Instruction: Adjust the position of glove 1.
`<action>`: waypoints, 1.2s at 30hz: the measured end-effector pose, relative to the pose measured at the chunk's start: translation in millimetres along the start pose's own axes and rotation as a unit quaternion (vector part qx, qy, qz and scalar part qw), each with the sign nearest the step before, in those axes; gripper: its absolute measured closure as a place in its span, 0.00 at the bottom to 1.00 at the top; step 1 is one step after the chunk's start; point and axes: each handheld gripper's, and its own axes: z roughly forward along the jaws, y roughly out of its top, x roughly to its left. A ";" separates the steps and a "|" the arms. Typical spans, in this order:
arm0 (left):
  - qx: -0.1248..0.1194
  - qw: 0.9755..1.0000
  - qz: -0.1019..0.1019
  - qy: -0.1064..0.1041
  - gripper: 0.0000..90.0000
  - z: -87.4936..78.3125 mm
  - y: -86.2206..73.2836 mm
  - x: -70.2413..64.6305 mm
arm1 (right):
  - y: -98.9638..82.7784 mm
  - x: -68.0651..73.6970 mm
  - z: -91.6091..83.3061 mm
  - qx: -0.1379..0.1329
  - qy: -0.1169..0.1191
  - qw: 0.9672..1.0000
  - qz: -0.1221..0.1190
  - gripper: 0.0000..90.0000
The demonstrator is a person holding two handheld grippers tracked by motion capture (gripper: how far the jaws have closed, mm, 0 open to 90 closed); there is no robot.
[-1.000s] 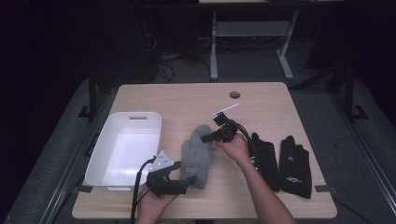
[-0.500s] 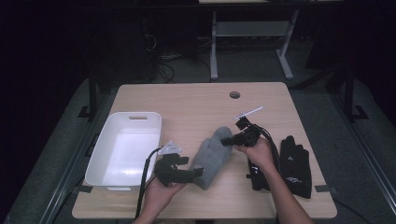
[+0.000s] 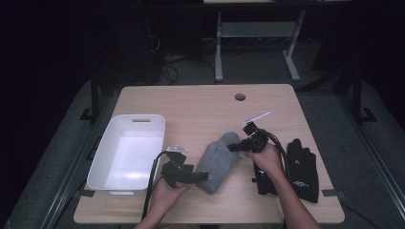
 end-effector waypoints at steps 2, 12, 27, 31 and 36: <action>0.010 1.000 -0.013 -0.008 0.24 4.0 -1.8 2.5 | -0.6 -0.9 0.1 0.001 0.001 1.000 0.007 0.75; 0.036 0.998 -0.025 -0.037 0.27 12.1 -5.8 5.7 | 1.0 -10.8 4.9 -0.001 0.004 0.998 0.060 0.43; 0.037 0.995 -0.045 -0.083 0.54 6.5 -4.8 13.2 | 3.8 -3.9 17.8 -0.006 0.035 0.998 0.056 0.81; 0.032 0.995 -0.042 -0.085 0.56 4.0 -3.9 11.6 | 5.3 -1.1 9.3 -0.014 0.033 0.998 0.054 0.82; 0.023 0.996 -0.033 -0.085 0.56 -0.7 0.4 5.2 | 9.7 5.5 -2.9 -0.028 0.028 0.998 0.047 0.82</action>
